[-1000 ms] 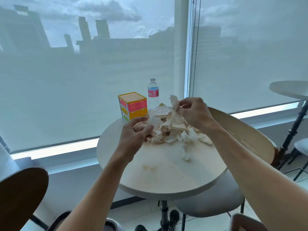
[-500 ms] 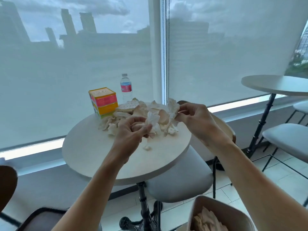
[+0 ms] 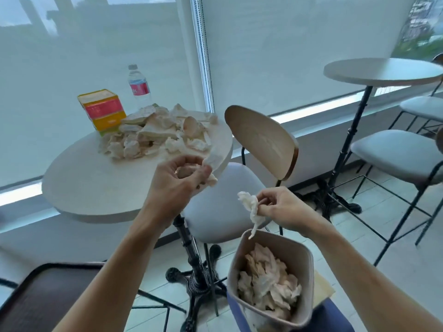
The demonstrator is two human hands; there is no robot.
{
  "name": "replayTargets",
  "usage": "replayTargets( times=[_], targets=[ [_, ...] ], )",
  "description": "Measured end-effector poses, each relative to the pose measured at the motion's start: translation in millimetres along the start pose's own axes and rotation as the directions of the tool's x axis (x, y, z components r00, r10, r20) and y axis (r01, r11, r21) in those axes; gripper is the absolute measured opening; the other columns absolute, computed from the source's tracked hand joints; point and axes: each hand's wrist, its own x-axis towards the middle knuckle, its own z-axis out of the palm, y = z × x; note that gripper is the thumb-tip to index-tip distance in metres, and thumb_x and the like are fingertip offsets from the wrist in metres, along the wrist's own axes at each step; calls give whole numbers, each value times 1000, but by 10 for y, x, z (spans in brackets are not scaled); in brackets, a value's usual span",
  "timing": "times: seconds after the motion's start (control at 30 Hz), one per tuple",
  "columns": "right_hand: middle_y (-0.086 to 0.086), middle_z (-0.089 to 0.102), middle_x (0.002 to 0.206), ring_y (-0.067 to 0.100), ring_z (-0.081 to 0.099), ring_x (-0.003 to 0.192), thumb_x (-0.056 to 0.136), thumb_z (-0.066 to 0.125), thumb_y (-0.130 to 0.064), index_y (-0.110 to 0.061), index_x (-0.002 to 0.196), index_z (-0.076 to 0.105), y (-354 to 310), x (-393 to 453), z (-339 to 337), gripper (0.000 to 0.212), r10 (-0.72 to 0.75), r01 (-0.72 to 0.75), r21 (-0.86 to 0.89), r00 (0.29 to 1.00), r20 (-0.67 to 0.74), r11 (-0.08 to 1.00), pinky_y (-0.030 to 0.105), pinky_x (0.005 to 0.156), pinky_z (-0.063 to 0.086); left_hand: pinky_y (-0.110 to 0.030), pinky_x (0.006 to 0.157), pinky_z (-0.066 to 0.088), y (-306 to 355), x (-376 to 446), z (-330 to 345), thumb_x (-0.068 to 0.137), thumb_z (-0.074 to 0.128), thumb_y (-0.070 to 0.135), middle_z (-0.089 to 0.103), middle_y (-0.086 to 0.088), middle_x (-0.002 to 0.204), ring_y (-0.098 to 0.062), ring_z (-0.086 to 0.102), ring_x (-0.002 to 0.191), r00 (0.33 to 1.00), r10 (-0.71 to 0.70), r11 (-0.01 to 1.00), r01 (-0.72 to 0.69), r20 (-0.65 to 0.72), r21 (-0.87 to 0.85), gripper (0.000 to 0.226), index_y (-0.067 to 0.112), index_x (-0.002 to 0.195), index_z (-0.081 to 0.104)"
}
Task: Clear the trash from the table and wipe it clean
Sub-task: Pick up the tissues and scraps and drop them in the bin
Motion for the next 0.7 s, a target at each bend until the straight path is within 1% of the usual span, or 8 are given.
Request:
replayTargets(
  times=[0.07, 0.13, 0.2, 0.3, 0.4, 0.5, 0.6, 0.7],
  targets=[
    [-2, 71, 83, 10, 65, 78, 88, 69, -17, -24, 88, 72, 245, -27, 56, 7, 54, -51, -86, 998, 38, 995, 27, 76, 54, -24, 66, 55, -38, -95, 96, 84, 73, 15, 75, 2, 75, -14, 70, 71, 999, 17, 999, -20, 51, 48, 9, 19, 91, 69],
    [-5, 70, 86, 11, 66, 84, 84, 70, -19, -26, 91, 71, 467, -50, 119, 10, 102, -95, -143, 994, 37, 985, 32, 82, 57, -18, 59, 50, -113, -186, 194, 84, 73, 14, 74, 7, 70, -5, 65, 63, 994, 27, 994, -38, 104, 104, 14, 22, 95, 69],
    [-9, 66, 89, 11, 64, 87, 84, 68, -17, -26, 100, 68, 605, -92, 141, 18, 128, -123, -178, 992, 20, 976, 30, 82, 56, -16, 58, 48, -210, -283, 313, 84, 74, 14, 72, 9, 67, -2, 60, 58, 991, -10, 990, -9, 131, 141, 18, 25, 98, 70],
    [-10, 64, 92, 7, 62, 87, 89, 62, -15, -30, 106, 65, 637, -137, 86, 23, 90, -92, -158, 996, -18, 983, 25, 79, 53, -28, 62, 45, -415, -398, 467, 82, 76, 14, 69, 5, 65, -11, 57, 63, 986, -75, 981, 46, 148, 186, 21, 27, 98, 72],
    [-8, 65, 96, 7, 62, 92, 92, 60, -18, -30, 105, 66, 554, -155, -17, 19, 38, -44, -113, 998, -55, 993, 27, 87, 51, -19, 59, 46, -643, -496, 579, 83, 76, 16, 70, 7, 68, -8, 62, 61, 971, -152, 965, 105, 187, 238, 21, 27, 101, 71],
    [-7, 64, 96, 7, 61, 92, 93, 61, -20, -27, 104, 68, 482, -177, -112, 15, 12, -16, -36, 995, -96, 999, 25, 87, 49, -30, 71, 58, -892, -611, 715, 83, 76, 19, 75, -3, 86, -18, 71, 78, 947, -244, 933, 170, 208, 317, 22, 28, 102, 71],
    [-6, 63, 90, 7, 61, 87, 94, 62, -19, -24, 102, 68, 429, -205, -177, 12, -5, 8, 32, 994, -108, 999, 22, 81, 48, -25, 85, 55, -1108, -728, 839, 80, 73, 21, 71, 10, 99, -5, 68, 88, 925, -317, 865, 192, 208, 465, 30, 34, 108, 70],
    [-6, 62, 89, 5, 59, 87, 94, 62, -20, -25, 102, 68, 391, -222, -218, 11, -26, 30, 43, 995, -99, 999, 21, 80, 46, -29, 92, 53, -1168, -798, 887, 79, 73, 27, 63, 13, 112, -3, 65, 93, 904, -379, 817, 226, 199, 531, 40, 37, 116, 67]
  ],
)
